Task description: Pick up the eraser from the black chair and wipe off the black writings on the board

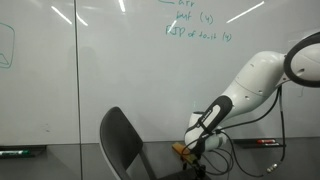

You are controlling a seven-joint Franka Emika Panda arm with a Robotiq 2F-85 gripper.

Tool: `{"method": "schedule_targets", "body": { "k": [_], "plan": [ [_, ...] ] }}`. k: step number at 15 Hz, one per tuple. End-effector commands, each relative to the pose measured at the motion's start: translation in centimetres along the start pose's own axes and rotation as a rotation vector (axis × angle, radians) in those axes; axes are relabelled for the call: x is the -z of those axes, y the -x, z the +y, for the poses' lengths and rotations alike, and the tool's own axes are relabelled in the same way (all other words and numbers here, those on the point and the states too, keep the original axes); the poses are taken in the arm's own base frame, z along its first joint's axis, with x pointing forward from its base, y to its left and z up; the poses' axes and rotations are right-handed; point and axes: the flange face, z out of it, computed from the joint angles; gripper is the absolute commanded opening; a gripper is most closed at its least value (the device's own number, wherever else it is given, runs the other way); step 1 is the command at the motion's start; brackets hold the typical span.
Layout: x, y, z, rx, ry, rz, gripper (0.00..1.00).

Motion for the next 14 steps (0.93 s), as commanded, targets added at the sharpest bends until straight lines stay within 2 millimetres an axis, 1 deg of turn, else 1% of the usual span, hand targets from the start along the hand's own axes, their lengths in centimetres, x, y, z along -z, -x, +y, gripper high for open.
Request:
{"method": "schedule_targets", "body": {
  "k": [1, 2, 4, 5, 6, 10, 12, 14],
  "plan": [
    [-0.2, 0.2, -0.9, -0.011, -0.014, 0.033, 0.68],
    [-0.1, 0.4, -1.0, -0.006, -0.013, 0.035, 0.58],
    [0.3, 0.7, -1.1, 0.002, -0.012, 0.042, 0.45],
    [0.7, 0.9, -1.1, 0.008, -0.011, 0.051, 0.35],
    [0.9, 1.1, -1.2, 0.012, -0.014, 0.053, 0.32],
    [1.7, 2.1, -0.6, 0.033, 0.009, 0.021, 0.32],
    [2.7, 2.4, 0.0, 0.070, 0.058, 0.012, 0.32],
    [4.7, 2.1, 1.1, 0.090, 0.126, 0.036, 0.32]
  ]
}}
